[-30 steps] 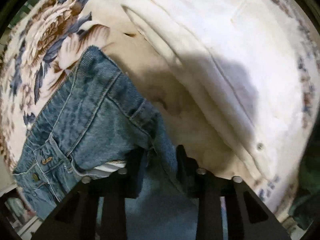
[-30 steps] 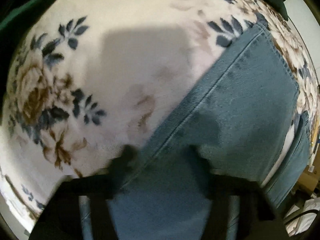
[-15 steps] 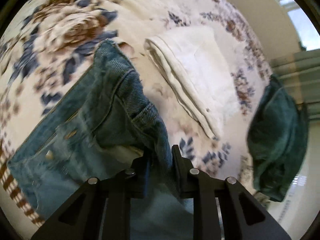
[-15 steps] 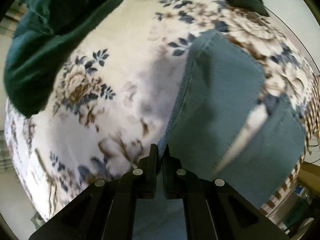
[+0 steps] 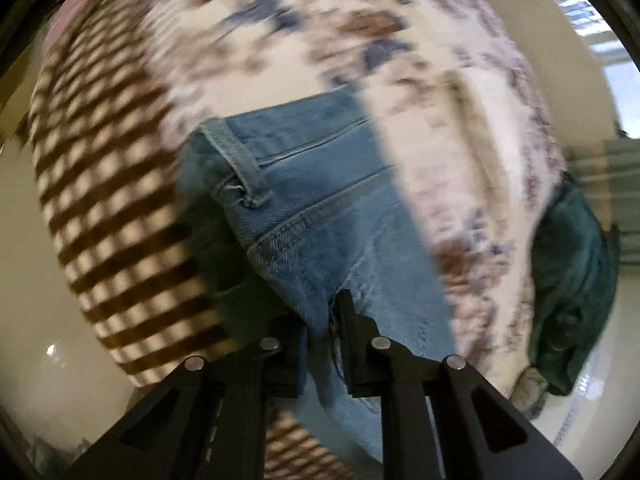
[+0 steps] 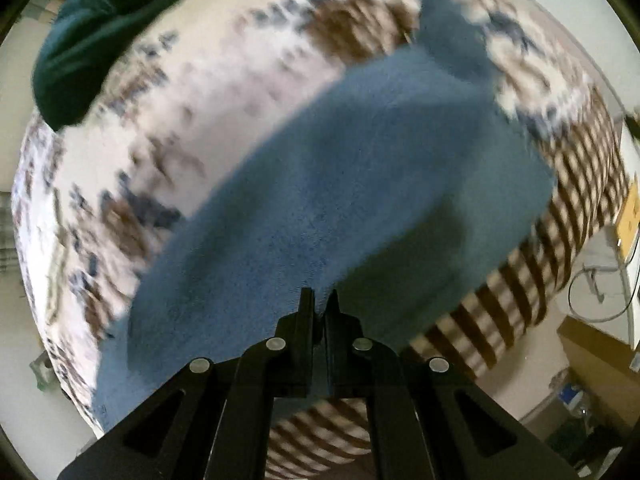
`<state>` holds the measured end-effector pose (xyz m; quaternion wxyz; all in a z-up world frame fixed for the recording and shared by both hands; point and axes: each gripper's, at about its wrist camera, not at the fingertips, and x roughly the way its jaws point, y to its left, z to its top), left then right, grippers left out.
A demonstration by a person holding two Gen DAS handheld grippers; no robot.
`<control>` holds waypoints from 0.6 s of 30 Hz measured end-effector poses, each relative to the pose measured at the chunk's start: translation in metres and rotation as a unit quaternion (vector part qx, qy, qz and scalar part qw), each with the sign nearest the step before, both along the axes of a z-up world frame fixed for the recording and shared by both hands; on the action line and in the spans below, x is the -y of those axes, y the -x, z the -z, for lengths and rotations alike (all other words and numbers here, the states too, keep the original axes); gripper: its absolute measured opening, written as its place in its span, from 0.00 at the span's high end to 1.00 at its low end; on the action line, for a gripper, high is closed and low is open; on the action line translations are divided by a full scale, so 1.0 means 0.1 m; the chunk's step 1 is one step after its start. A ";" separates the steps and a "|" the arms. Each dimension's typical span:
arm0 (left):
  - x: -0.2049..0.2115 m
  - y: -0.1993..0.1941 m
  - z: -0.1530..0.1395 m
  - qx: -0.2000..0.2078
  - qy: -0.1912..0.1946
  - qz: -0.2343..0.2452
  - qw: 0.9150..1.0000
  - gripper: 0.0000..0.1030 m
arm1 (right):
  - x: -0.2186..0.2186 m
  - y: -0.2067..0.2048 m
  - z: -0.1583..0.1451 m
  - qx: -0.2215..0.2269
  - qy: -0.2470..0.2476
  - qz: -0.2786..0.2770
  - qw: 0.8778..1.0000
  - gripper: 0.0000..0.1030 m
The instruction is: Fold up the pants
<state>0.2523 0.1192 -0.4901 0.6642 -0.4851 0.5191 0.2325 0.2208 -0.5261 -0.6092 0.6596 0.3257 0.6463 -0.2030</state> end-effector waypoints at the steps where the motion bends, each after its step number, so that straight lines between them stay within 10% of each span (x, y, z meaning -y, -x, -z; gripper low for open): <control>1: 0.01 0.06 0.12 -0.009 -0.003 -0.002 1.000 0.90 | 0.01 0.08 0.10 -0.007 -0.003 -0.002 1.000 0.96; 5: 0.02 0.20 0.46 -0.017 -0.003 -0.010 1.000 0.89 | 0.10 0.34 0.52 -0.039 -0.032 0.004 0.999 0.94; 9: 0.05 0.19 0.31 -0.018 -0.010 -0.016 1.000 0.85 | 0.29 0.61 0.59 -0.033 -0.065 0.020 0.997 0.47; 11: 0.10 0.18 0.18 -0.035 -0.041 0.001 0.999 0.80 | 0.41 0.77 0.50 -0.014 -0.076 0.028 0.997 0.39; 13: 0.18 0.27 0.06 -0.036 -0.068 0.027 0.997 0.69 | 0.58 0.92 0.36 0.002 -0.075 0.035 0.997 0.39; 15: 0.34 0.23 -0.08 -0.038 -0.108 0.071 0.991 0.34 | 0.82 1.05 0.20 0.027 -0.066 0.054 0.996 0.39; 18: 0.66 0.07 -0.26 -0.027 -0.169 0.130 0.977 0.23 | 1.25 1.13 0.03 0.057 -0.043 0.098 0.993 0.39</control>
